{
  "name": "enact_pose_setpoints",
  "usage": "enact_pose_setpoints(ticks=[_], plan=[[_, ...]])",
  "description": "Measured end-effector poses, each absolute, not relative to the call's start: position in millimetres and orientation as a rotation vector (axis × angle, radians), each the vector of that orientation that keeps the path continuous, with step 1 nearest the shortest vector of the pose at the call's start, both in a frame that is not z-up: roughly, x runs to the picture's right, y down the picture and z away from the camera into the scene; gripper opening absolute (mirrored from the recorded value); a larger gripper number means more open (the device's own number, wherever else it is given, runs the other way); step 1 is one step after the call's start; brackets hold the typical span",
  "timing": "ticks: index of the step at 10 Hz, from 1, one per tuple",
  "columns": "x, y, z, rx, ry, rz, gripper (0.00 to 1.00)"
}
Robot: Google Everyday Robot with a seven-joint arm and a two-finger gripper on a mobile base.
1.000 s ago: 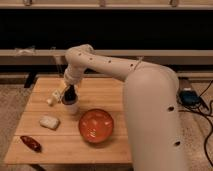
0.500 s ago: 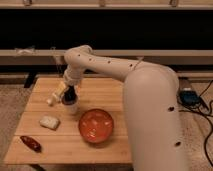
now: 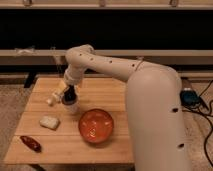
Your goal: Place the eraser in the ceramic cup
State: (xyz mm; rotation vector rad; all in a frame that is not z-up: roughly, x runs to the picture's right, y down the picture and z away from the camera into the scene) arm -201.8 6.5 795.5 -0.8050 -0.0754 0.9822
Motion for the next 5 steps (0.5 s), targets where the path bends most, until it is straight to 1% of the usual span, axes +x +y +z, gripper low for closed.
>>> enact_pose_setpoints(ticks=[3, 5], plan=[[-211.3, 14.8, 773.5, -0.81, -0.099, 0.934, 0.52], [-215.3, 24.5, 758.8, -0.815, -0.108, 0.9, 0.29]])
